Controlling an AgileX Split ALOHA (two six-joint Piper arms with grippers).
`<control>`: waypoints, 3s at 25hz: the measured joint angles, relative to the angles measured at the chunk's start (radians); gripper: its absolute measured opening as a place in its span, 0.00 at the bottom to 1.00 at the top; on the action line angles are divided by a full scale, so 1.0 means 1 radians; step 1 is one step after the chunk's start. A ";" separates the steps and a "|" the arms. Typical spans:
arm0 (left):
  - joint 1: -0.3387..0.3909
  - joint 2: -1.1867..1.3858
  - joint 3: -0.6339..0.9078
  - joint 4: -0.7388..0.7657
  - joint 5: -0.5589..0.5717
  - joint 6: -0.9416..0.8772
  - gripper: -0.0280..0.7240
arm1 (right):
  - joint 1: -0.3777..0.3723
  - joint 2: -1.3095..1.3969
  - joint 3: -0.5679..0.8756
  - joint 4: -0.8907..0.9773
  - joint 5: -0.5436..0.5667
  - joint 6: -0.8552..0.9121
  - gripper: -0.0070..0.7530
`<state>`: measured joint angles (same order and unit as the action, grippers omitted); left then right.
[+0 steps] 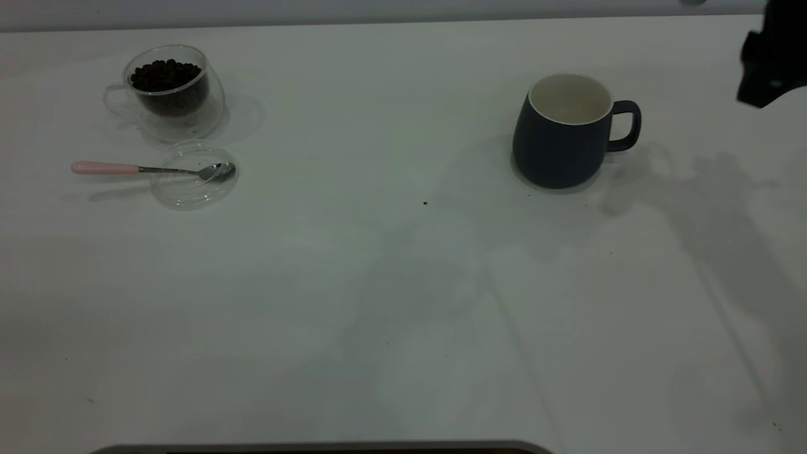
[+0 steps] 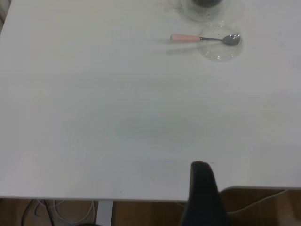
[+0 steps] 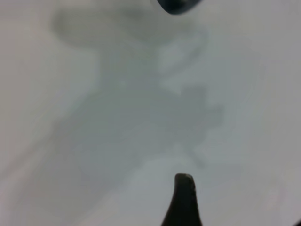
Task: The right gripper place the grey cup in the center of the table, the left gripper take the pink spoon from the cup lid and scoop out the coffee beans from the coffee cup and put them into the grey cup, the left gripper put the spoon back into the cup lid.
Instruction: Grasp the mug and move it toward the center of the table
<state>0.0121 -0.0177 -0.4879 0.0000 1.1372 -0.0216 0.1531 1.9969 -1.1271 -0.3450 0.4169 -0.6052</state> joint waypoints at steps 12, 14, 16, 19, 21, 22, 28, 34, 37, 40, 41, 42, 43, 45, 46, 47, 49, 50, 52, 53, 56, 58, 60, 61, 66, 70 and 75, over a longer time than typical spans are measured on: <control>0.000 0.000 0.000 0.000 0.000 0.000 0.81 | 0.110 0.168 -0.070 -0.002 -0.182 -0.140 0.87; 0.000 0.000 0.000 0.000 0.000 0.000 0.81 | 0.114 0.190 -0.081 -0.003 -0.202 -0.140 0.87; 0.000 0.000 0.000 0.000 0.000 0.000 0.81 | 0.115 0.211 -0.097 -0.004 -0.212 -0.143 0.87; 0.000 0.000 0.000 0.000 0.000 0.000 0.81 | 0.115 0.238 -0.122 -0.003 -0.220 -0.143 0.86; 0.000 0.000 0.000 0.000 0.000 0.000 0.81 | 0.119 0.249 -0.128 0.003 -0.227 -0.143 0.86; 0.000 0.000 0.000 0.000 0.000 0.000 0.81 | 0.125 0.252 -0.132 0.006 -0.230 -0.143 0.86; 0.000 0.000 0.000 0.000 0.000 0.001 0.81 | 0.192 0.254 -0.132 0.016 -0.240 -0.142 0.84; 0.000 0.000 0.000 0.000 0.000 0.003 0.81 | 0.276 0.254 -0.133 0.022 -0.295 -0.088 0.83; 0.000 0.000 0.000 0.000 0.000 0.003 0.81 | 0.316 0.254 -0.133 0.022 -0.331 -0.045 0.83; 0.000 0.000 0.000 0.000 0.000 0.003 0.81 | 0.353 0.254 -0.133 0.022 -0.373 0.011 0.83; 0.000 0.000 0.000 0.000 0.000 0.003 0.81 | 0.364 0.254 -0.133 0.022 -0.390 0.030 0.82; 0.000 0.000 0.000 0.000 0.000 0.003 0.81 | 0.374 0.254 -0.133 0.022 -0.404 0.053 0.82; 0.000 0.000 0.000 0.000 0.000 0.003 0.81 | 0.383 0.254 -0.133 0.022 -0.417 0.073 0.82; 0.000 0.000 0.000 0.000 0.000 0.003 0.81 | 0.400 0.254 -0.133 0.022 -0.435 0.098 0.82; 0.000 0.000 0.000 0.000 0.000 0.003 0.81 | 0.407 0.254 -0.133 0.022 -0.438 0.106 0.82; 0.000 0.000 0.000 0.000 0.000 0.003 0.81 | 0.411 0.254 -0.133 0.022 -0.438 0.109 0.81; 0.000 0.000 0.000 0.000 0.000 0.003 0.81 | 0.415 0.253 -0.133 0.022 -0.429 0.115 0.81; 0.000 0.000 0.000 0.000 0.000 0.003 0.81 | 0.412 0.250 -0.133 0.022 -0.417 0.115 0.81; 0.000 0.000 0.000 0.000 0.000 0.003 0.81 | 0.397 0.232 -0.133 0.022 -0.365 0.117 0.80; 0.000 0.000 0.000 0.000 0.000 0.003 0.81 | 0.384 0.218 -0.133 0.022 -0.337 0.120 0.80; 0.000 0.000 0.000 0.000 0.000 0.003 0.81 | 0.343 0.175 -0.133 0.023 -0.259 0.137 0.80; 0.000 0.000 0.000 0.000 0.000 0.003 0.81 | 0.318 0.165 -0.133 0.023 -0.233 0.150 0.80; 0.000 0.000 0.000 0.000 0.000 0.003 0.81 | 0.297 0.170 -0.133 0.023 -0.230 0.167 0.80; 0.000 0.000 0.000 0.000 0.000 0.003 0.81 | 0.291 0.178 -0.133 0.024 -0.234 0.175 0.80; 0.000 0.000 0.000 0.000 0.000 0.003 0.81 | 0.285 0.233 -0.133 0.024 -0.287 0.195 0.80; 0.000 0.000 0.000 0.000 0.000 0.001 0.81 | 0.285 0.271 -0.148 0.027 -0.331 0.202 0.79; 0.000 0.000 0.000 0.000 0.000 0.001 0.81 | 0.292 0.291 -0.152 0.028 -0.407 0.204 0.79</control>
<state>0.0121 -0.0177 -0.4879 0.0000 1.1372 -0.0210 0.4453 2.2880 -1.2788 -0.3167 0.0099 -0.4009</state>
